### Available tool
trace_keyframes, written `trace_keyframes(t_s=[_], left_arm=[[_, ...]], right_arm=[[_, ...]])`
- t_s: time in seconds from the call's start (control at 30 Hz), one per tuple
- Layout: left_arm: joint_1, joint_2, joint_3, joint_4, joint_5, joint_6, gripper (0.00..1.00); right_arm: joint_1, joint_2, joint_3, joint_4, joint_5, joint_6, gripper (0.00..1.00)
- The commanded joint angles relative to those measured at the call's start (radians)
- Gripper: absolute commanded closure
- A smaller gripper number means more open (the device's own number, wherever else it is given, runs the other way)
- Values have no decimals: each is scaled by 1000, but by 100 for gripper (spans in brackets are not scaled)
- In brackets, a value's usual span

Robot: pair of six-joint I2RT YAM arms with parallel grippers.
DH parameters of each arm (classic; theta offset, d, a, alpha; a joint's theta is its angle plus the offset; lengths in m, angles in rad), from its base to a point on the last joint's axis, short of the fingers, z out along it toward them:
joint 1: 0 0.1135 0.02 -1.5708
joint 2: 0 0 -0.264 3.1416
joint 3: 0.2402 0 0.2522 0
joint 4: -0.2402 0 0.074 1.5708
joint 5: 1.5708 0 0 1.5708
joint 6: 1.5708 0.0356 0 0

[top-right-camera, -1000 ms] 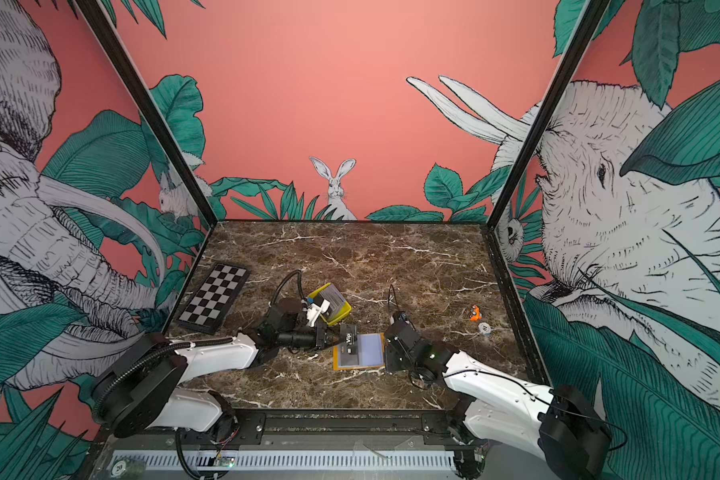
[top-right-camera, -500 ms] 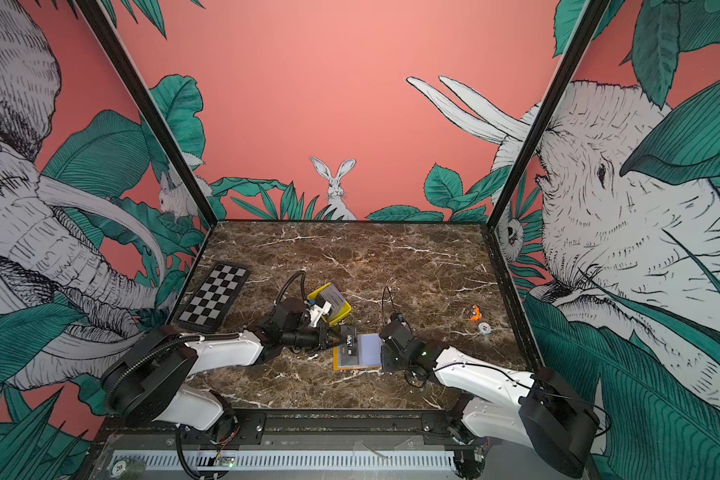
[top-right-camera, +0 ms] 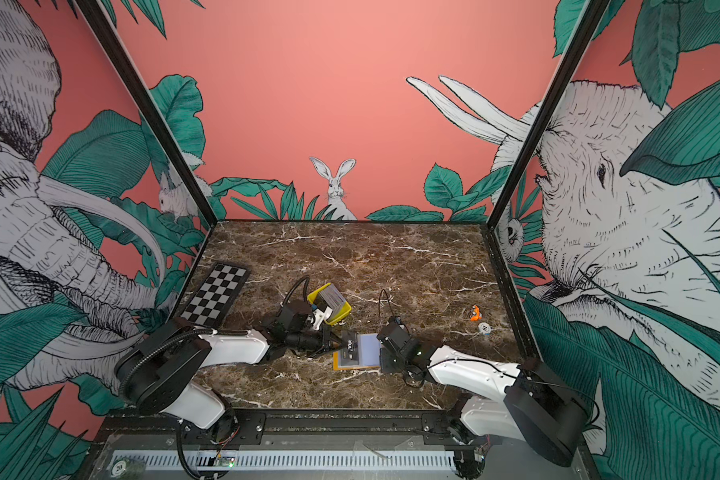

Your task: Put the credit cards into the card holder

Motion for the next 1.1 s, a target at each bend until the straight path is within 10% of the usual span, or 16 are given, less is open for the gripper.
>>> trace_keyframes(t_s=[0.0, 1.07], left_arm=[[-4, 13, 11, 38, 9, -37, 100], [-42, 97, 22, 175, 36, -123, 100]], right_arm=[[8, 10, -14, 18, 2, 3, 88], [11, 60, -39, 55, 8, 12, 91]])
